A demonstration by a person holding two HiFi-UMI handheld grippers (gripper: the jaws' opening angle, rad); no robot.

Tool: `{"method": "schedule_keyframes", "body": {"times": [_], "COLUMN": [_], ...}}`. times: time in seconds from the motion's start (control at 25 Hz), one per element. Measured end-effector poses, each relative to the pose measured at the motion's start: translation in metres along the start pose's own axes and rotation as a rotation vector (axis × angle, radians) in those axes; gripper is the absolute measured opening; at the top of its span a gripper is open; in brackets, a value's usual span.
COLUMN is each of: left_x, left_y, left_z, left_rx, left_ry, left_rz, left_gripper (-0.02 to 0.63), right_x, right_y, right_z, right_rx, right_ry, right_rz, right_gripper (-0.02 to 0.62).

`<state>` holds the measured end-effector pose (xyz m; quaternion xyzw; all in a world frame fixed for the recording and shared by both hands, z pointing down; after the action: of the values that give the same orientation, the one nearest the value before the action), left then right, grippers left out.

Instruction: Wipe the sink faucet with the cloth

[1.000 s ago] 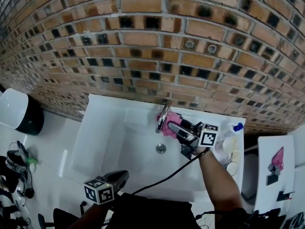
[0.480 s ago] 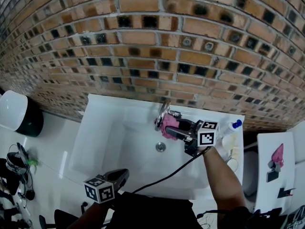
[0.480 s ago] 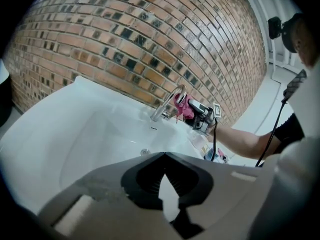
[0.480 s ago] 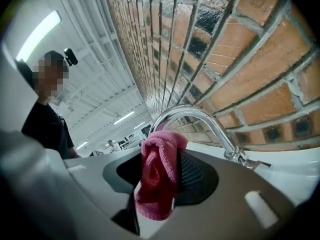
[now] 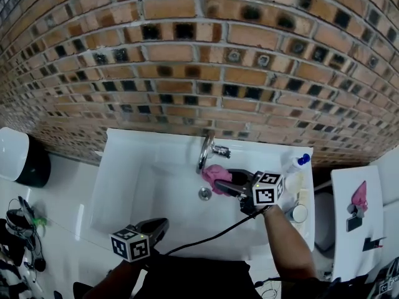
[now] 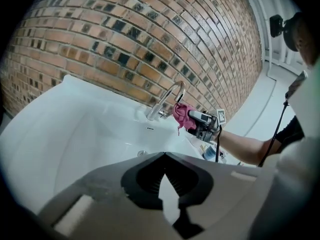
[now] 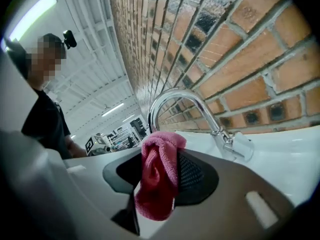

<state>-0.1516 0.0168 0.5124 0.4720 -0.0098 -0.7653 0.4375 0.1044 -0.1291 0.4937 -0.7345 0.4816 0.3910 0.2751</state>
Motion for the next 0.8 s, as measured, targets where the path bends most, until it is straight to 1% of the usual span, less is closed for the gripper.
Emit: {"method": "schedule_keyframes", "body": {"times": [0.08,0.2,0.24,0.32,0.44,0.48,0.56,0.64,0.8], "left_x": [0.005,0.011,0.013,0.017,0.021,0.022,0.026,0.034,0.044], "left_y": [0.005,0.013,0.016,0.02,0.026,0.028,0.031,0.036,0.049], "left_z": [0.001,0.003,0.003,0.005,0.006,0.007,0.01,0.015,0.023], "left_rx": [-0.011,-0.027,-0.03,-0.037,-0.044,-0.044,-0.039,-0.026,-0.004], "left_ry": [0.008,0.021,0.024,0.024,0.021,0.018,0.009,0.007,0.01], "left_rz": [0.005,0.015,0.019,0.024,0.028,0.028,0.021,0.003,-0.011], "left_gripper": [0.006,0.006,0.006,0.006,0.006,0.006,0.006,0.006,0.006], "right_x": [0.013,0.045,0.056,0.074,0.099,0.105,0.112,0.113,0.098], "right_y": [-0.008,-0.019,-0.02,-0.018,-0.012,-0.01,-0.002,0.007,0.019], "right_z": [-0.003,-0.009,-0.012,-0.02,-0.036,-0.042,-0.055,-0.071,-0.104], "right_rx": [-0.085,-0.249,-0.3,-0.384,-0.451,-0.452,-0.409,-0.358,-0.326], "right_ry": [0.025,0.097,0.115,0.122,0.045,0.017,-0.005,0.012,0.082], "right_rz": [-0.082,-0.273,-0.317,-0.342,-0.275,-0.237,-0.153,-0.092,-0.017], "right_gripper": [0.173,0.173,0.173,0.173,0.173,0.173,0.173,0.173,0.173]}}
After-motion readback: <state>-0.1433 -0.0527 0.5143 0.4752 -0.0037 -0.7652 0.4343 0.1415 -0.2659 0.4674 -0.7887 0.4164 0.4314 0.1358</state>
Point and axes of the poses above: the fingertips, and each gripper's own axes: y forward along the fingers, z to its left, x out of its top, the point moved 6 cm from there along -y, backward along the fingers, and after that the axes turned 11 degrees about -z, right-handed, at the moved point
